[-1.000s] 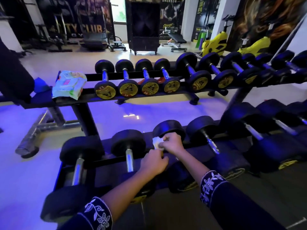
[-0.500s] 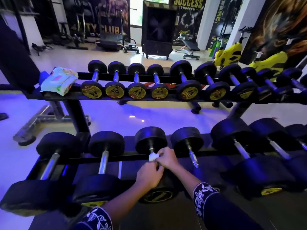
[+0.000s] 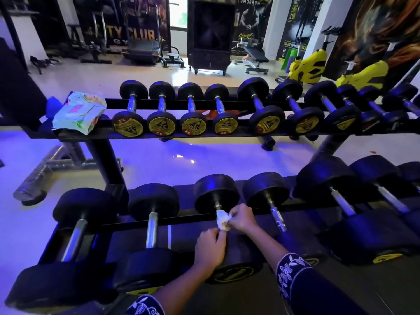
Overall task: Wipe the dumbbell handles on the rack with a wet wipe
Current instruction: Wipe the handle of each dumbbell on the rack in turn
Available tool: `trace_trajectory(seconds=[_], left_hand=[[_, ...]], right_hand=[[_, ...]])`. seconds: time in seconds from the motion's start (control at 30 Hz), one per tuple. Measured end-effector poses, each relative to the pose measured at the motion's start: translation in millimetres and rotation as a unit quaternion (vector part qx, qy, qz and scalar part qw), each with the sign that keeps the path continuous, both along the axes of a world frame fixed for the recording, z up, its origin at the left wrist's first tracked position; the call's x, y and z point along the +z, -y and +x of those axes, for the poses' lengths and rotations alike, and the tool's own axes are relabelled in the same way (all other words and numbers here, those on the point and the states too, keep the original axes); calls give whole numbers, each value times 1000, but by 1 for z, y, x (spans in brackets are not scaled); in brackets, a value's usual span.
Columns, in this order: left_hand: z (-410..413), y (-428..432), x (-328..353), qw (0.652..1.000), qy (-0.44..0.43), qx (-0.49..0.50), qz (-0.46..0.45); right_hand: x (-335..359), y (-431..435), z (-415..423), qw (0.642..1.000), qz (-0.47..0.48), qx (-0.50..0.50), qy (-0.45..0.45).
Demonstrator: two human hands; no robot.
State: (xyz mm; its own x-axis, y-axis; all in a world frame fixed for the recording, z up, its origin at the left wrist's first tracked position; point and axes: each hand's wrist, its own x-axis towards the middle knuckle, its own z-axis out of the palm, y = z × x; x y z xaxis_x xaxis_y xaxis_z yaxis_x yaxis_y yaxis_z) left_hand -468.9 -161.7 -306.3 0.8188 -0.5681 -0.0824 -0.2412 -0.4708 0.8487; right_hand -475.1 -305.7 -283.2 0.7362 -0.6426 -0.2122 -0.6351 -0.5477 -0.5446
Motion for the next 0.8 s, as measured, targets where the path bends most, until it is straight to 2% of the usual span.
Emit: trace_trajectory(seconds=[0.1,0.33,0.47,0.63,0.8], left_hand=[[3,1,-6,1000,7,-4,-3],[8,8,-12,1000,16,-14,21],[7,12,-3,998,23,-1,54],[7,17,-1,996,15,31,82],[6,19,4,994,0,49,94]], right_hand=[[1,-3,-1,999,16,-2,-29],[10,-4,37,999,-14,-46,15],[8,1,37,999,-50,-13,1],[2,4,8,998,-34,37,-39],[12,1,21,999,-43,31,-12]])
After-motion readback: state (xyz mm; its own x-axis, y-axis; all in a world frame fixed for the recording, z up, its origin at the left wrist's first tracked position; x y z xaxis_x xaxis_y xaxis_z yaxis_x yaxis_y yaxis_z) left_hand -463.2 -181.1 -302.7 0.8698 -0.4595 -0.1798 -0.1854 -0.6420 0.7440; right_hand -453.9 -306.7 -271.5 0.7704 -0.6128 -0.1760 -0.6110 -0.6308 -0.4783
